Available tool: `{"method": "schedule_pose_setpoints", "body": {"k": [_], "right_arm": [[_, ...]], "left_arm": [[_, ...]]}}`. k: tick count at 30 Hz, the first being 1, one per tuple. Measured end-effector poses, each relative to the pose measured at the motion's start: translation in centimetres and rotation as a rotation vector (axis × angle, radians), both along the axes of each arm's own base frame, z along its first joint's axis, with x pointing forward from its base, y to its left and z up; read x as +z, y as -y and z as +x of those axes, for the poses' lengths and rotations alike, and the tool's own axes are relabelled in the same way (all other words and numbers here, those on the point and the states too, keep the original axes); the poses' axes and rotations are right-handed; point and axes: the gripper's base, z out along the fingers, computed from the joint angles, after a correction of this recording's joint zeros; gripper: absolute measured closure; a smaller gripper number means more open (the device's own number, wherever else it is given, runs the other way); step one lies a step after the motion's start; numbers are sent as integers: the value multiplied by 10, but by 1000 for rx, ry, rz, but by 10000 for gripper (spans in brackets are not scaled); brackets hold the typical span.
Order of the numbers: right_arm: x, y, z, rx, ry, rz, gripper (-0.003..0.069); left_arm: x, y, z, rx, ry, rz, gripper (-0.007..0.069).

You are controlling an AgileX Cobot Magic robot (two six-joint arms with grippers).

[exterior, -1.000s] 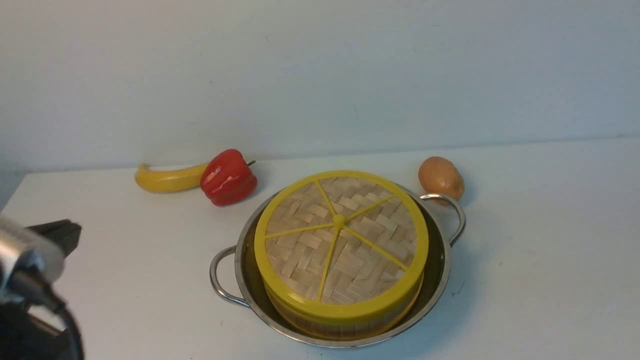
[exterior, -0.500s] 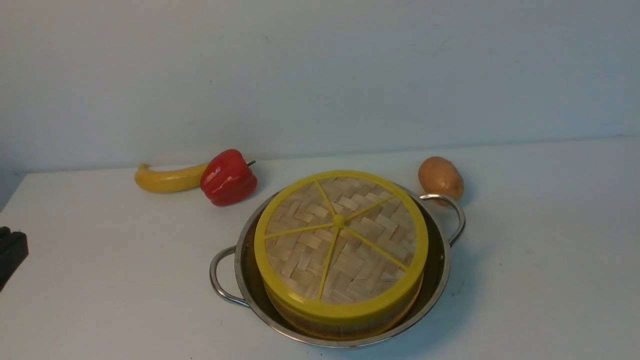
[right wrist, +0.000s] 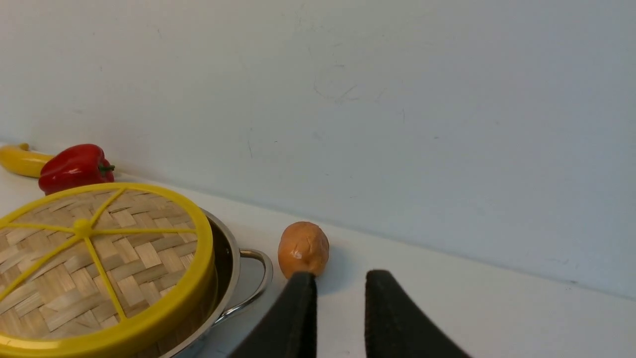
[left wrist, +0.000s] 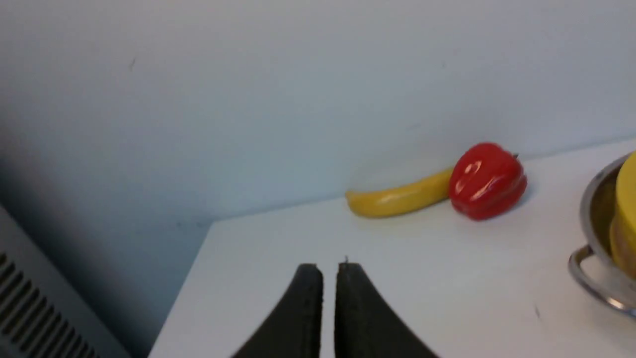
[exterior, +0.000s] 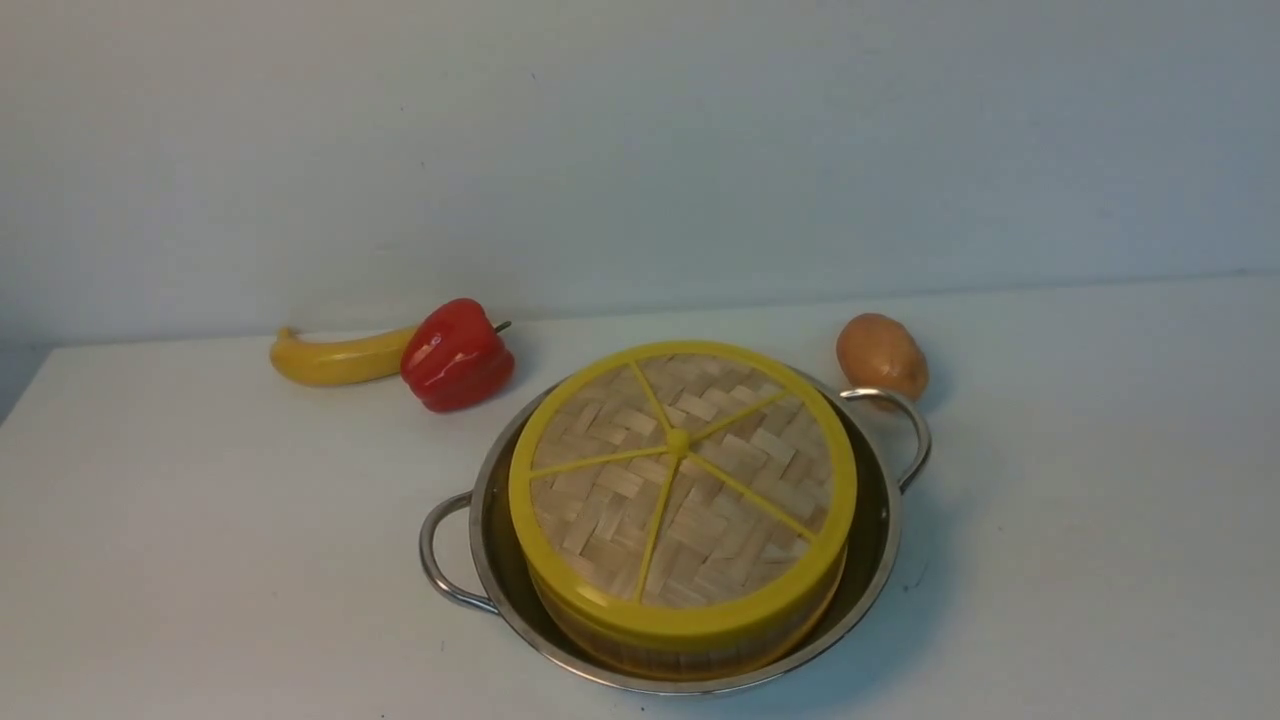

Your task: Place the steamer in the pot on the white table, and put the lid on the steamer.

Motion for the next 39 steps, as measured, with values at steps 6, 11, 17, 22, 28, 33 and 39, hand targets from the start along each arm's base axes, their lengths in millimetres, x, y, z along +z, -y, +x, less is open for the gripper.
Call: {"method": "schedule_pose_setpoints", "body": {"k": [6,11,17,22,28,33,39], "right_arm": [[0,0,0,0,0,1,477],[0,0,0,0,0,1,461],[0,0,0,0,0,1,449],[0,0,0,0,1,1,438],[0,0,0,0,0,1,426],[0,1,0,-13,4,2,420],[-2,20,-7,-265,46,23,420]], "left_arm": [[-70,0,8,34,-51,-110,574],[-84,0,10,31,-38,-161,573],[-83,1,11,27,-20,-170,573],[-83,1,11,26,-18,-171,561],[-83,1,11,26,-18,-170,552],[-83,1,11,26,-18,-170,543],[-83,1,11,26,-18,-170,538]]}}
